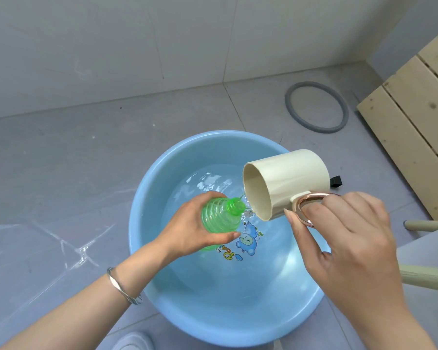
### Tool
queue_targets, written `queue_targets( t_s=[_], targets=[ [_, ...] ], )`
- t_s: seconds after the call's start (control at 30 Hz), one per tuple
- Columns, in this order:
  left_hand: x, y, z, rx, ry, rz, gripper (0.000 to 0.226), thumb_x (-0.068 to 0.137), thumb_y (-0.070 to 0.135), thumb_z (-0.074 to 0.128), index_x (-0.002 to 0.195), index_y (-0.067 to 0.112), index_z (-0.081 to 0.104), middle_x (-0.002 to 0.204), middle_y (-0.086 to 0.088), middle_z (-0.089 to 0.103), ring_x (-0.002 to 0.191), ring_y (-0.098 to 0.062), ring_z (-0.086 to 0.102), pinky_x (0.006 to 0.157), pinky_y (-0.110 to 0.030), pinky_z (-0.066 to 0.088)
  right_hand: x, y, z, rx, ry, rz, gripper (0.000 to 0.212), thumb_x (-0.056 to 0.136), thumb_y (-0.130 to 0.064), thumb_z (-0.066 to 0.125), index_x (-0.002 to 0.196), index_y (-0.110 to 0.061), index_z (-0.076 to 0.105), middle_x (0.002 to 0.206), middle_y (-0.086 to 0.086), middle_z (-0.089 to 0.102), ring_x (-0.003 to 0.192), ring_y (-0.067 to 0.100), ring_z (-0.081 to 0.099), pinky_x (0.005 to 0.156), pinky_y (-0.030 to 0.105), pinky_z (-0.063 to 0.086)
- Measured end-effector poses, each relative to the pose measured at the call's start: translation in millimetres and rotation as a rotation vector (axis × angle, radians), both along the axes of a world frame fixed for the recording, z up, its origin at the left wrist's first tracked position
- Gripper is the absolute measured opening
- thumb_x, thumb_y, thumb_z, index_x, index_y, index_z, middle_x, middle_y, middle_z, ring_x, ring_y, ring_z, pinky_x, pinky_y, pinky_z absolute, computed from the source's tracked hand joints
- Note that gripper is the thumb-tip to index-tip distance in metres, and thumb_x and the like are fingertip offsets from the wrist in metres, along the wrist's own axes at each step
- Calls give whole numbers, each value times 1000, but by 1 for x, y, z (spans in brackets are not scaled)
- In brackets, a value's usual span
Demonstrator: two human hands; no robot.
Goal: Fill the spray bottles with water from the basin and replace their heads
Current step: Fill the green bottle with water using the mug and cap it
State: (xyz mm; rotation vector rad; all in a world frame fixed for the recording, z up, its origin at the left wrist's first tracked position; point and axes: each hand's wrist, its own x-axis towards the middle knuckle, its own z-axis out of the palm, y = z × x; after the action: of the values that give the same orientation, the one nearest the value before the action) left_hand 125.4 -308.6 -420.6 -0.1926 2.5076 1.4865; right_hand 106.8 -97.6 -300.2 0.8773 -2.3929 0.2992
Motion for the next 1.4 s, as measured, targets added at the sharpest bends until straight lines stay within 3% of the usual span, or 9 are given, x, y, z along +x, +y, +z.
queue_targets(
  t_s=[0.1,0.33,0.47,0.63,0.77,0.93,1.13,1.3,1.4],
  targets=[
    [0,0,1,12,-5,9,70,52,64,79,113,41,55,112,26,60,110,6,53,91,-7,36,-1,-1,0,11,31,15,24,89,-15,60,67,-6,62,62,5,53,69,23,38,74,31,32],
    [0,2,2,37,-14,27,65,53,59,83,110,43,55,110,26,61,108,6,53,91,-13,39,0,-3,0,94,136,60,24,87,-15,63,64,-7,62,58,4,46,67,23,35,74,32,33],
    [0,2,1,67,-16,44,69,49,67,76,111,43,56,110,25,62,109,3,55,94,-19,41,0,-2,-4,132,197,99,24,86,-15,65,63,-7,62,57,3,46,66,22,34,74,32,34],
    [0,3,3,80,-20,42,67,49,66,76,109,43,56,107,26,63,106,6,55,92,-16,42,1,-1,-7,141,227,104,26,86,-16,65,61,-8,62,55,3,44,65,22,34,73,31,34],
    [0,1,2,80,-21,52,68,50,65,76,110,41,56,104,24,64,104,2,58,93,-23,45,-1,0,-12,2,131,55,27,88,-17,63,64,-6,63,55,5,49,65,23,37,73,32,33],
    [3,-7,2,95,-8,84,69,50,65,77,111,41,57,107,25,64,104,6,58,95,-18,44,-12,11,-35,-165,-49,-135,24,90,-21,58,72,-6,64,66,3,58,70,20,44,76,28,29],
    [6,-26,8,71,0,133,72,48,68,75,111,41,56,104,26,65,101,10,58,88,-11,42,-31,22,-107,100,-212,-184,24,87,-23,49,68,-11,58,65,2,52,62,28,51,72,33,32],
    [9,-35,8,46,-11,134,75,48,70,75,112,37,57,105,19,67,101,1,62,94,-27,48,-37,16,-142,199,-302,-211,25,70,-7,77,63,-12,54,61,3,49,59,28,51,67,32,29],
    [12,-35,7,46,-15,128,74,48,70,76,112,37,57,105,19,67,102,0,62,96,-31,48,-44,3,-146,239,-355,-234,28,62,-5,82,59,-12,54,57,4,51,57,27,53,66,33,28]
  ],
)
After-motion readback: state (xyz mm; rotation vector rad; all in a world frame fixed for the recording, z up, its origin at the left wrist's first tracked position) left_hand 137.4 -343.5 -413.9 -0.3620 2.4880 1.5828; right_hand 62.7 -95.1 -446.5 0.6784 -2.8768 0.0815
